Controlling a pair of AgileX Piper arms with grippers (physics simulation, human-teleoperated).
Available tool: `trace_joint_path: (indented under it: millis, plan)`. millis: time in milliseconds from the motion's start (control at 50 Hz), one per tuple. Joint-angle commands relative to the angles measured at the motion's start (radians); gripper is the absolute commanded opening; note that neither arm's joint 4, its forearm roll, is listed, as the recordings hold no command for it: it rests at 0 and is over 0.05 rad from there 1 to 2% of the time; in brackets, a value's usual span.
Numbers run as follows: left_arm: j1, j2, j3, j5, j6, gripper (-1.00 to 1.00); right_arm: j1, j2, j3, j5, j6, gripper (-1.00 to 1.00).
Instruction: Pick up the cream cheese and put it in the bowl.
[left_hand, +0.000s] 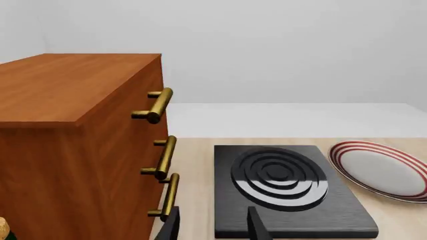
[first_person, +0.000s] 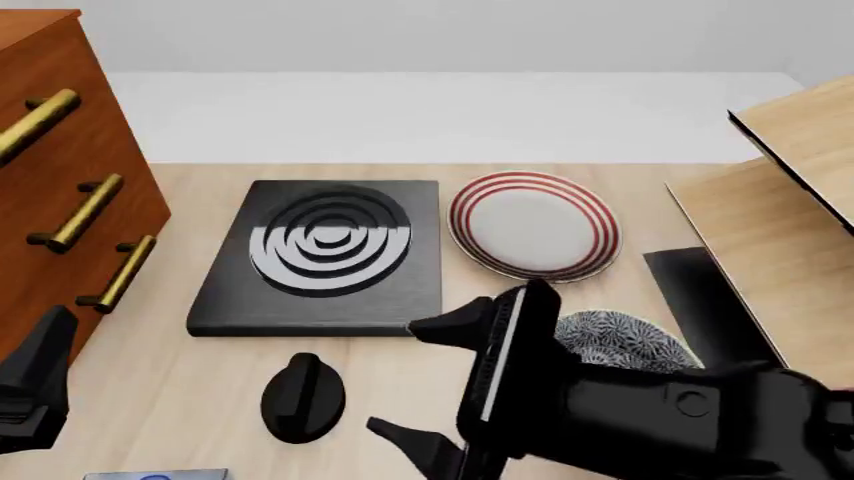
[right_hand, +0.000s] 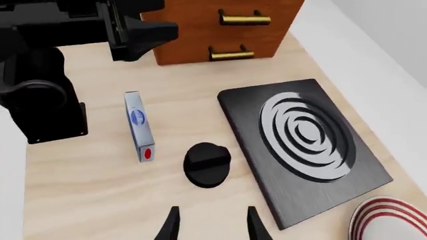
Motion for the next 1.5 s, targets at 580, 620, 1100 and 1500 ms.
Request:
trace_joint_path:
  millis: [580,620,1100,1500]
  plan:
    - [0.000,0.000,0.000,0.000,0.000,1.00,0.175,0.471,-0.275,-0.069,0.043,1.00]
    - [0.000,0.000,0.000,0.000,0.000,1.00,0.177,0.486,-0.287,-0.069,0.043,1.00]
    - [0.000,0.000,0.000,0.000,0.000,1.00,0.202,0.679,-0.459,-0.072,0.053,1.00]
    - [0.000,0.000,0.000,0.000,0.000,1.00,0.232,0.814,-0.544,-0.112,0.101,1.00]
